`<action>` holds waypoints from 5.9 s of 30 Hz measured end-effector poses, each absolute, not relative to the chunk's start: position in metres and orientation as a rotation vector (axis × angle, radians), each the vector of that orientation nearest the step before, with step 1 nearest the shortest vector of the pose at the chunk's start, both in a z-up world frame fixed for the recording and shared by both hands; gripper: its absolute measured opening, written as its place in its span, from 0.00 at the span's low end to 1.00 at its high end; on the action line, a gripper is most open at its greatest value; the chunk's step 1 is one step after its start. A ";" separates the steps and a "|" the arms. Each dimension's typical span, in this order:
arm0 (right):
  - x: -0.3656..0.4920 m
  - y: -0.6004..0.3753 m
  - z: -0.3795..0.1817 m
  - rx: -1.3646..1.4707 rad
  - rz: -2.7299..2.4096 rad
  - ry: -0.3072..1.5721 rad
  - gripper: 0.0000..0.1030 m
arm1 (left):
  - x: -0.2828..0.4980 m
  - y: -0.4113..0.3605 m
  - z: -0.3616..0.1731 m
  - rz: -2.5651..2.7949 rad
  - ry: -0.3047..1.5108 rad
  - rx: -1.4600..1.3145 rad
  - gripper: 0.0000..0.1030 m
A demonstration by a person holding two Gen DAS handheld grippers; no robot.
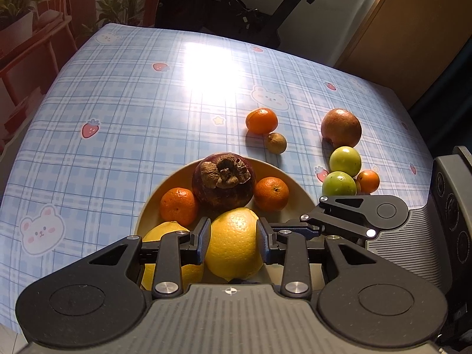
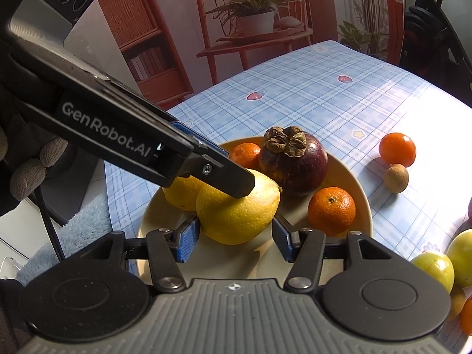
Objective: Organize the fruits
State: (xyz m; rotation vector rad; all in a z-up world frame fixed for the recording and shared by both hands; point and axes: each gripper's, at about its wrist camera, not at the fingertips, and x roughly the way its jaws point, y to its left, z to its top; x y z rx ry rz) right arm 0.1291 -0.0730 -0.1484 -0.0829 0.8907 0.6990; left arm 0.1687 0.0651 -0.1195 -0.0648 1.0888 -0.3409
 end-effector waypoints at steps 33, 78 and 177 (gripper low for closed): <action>0.042 -0.230 -0.151 0.089 0.166 0.587 0.24 | 0.106 0.016 -0.089 -0.178 0.693 -0.042 0.39; 0.070 -0.256 -0.164 0.139 0.201 0.623 0.38 | 0.095 0.001 -0.108 -0.165 0.710 -0.033 0.40; 0.085 -0.167 -0.124 -0.051 0.376 0.590 0.37 | 0.172 0.048 -0.144 -0.314 1.087 -0.162 0.44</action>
